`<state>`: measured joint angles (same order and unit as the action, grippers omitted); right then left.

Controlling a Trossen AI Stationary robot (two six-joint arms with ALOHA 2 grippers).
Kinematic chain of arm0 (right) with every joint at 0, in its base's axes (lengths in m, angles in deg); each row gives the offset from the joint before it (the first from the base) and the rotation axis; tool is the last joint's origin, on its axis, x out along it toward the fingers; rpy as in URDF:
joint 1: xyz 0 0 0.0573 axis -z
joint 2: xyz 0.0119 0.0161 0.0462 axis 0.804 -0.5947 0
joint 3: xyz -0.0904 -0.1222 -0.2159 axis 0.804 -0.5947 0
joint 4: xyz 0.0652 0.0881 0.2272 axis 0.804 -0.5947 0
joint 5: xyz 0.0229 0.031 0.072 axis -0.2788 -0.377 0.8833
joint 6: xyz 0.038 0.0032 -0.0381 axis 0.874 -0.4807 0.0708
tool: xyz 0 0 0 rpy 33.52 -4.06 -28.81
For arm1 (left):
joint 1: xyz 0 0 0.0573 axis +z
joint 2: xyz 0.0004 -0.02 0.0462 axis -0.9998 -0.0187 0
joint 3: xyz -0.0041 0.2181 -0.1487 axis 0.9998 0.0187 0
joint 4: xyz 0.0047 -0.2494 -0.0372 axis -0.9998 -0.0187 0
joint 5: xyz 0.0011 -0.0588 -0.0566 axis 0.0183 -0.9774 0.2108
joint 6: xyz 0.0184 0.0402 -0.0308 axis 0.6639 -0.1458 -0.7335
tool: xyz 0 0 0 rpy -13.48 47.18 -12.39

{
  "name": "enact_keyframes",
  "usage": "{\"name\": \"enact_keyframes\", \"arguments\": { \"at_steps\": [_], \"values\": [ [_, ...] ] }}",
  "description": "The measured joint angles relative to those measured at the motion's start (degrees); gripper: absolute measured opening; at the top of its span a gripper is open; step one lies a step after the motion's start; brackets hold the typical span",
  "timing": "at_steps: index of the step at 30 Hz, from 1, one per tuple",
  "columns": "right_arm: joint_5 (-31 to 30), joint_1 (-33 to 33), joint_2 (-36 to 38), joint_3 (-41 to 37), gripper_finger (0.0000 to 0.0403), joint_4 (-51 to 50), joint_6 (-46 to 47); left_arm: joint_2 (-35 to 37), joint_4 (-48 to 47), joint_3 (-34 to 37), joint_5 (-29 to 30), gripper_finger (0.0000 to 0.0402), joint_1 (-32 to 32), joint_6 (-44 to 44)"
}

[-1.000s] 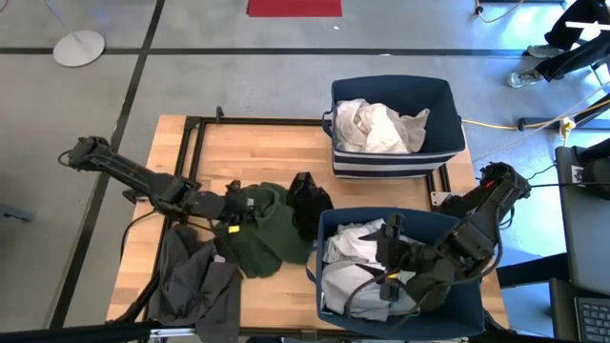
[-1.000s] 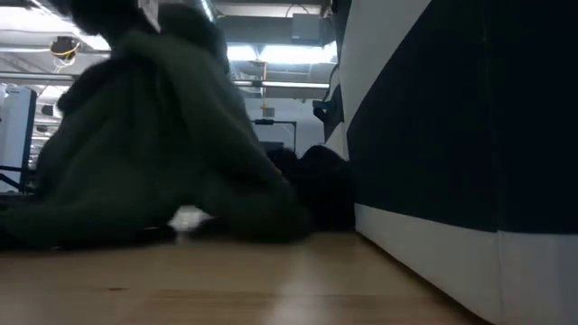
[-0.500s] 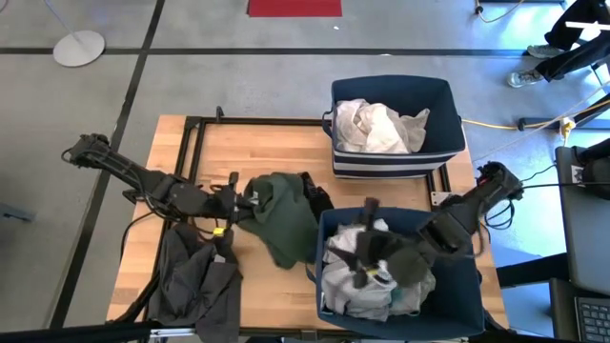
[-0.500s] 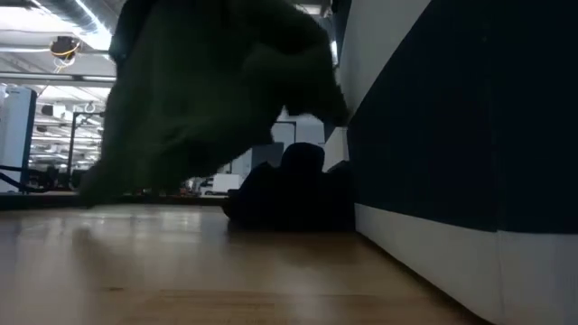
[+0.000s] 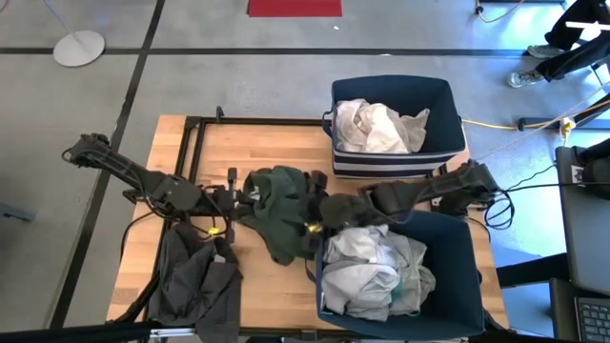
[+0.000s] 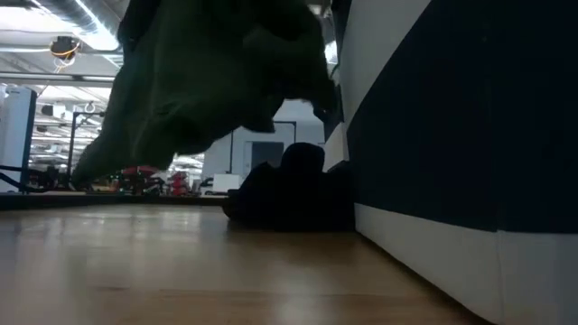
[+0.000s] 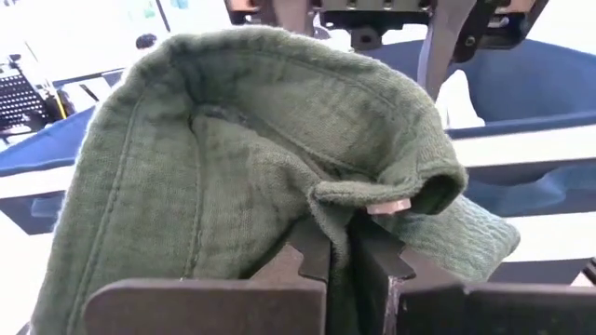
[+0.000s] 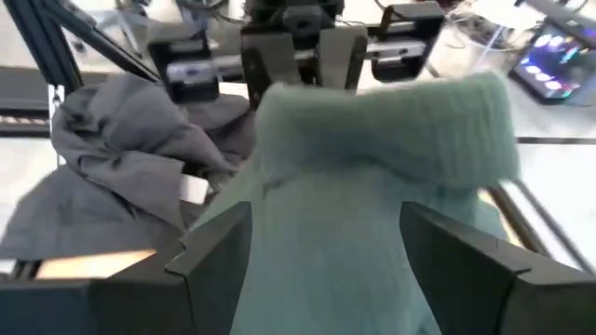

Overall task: Sort clothes
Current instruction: Put the green polo shirt into the bottom blue bin

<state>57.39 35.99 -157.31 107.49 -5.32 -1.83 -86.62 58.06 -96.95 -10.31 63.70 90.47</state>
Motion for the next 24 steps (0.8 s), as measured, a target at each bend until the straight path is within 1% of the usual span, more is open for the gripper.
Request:
{"name": "enact_keyframes", "arguments": {
  "at_steps": [6,9,12,18,24],
  "values": [
    [3.35,3.87,-2.45,0.0,0.0276,1.38,2.94,0.0,3.81,2.83,0.07,0.001,-1.67,1.57],
    [8.03,5.09,-4.38,0.0,0.028,2.67,3.68,0.0,5.72,3.95,0.07,0.001,-2.69,3.12],
    [11.53,5.33,-6.06,0.0,0.0298,5.59,3.7,0.0,7.74,4.85,-0.01,0.001,-3.36,4.73],
    [11.27,5.66,-8.88,0.03,0.033,8.42,3.45,-0.02,9.43,5.43,0.28,0.001,-4.1,7.06],
    [11.93,5.59,-11.55,0.0,0.0334,14.94,1.18,-0.19,10.4,5.38,0.07,0.001,-4.56,7.12]
  ]
}}
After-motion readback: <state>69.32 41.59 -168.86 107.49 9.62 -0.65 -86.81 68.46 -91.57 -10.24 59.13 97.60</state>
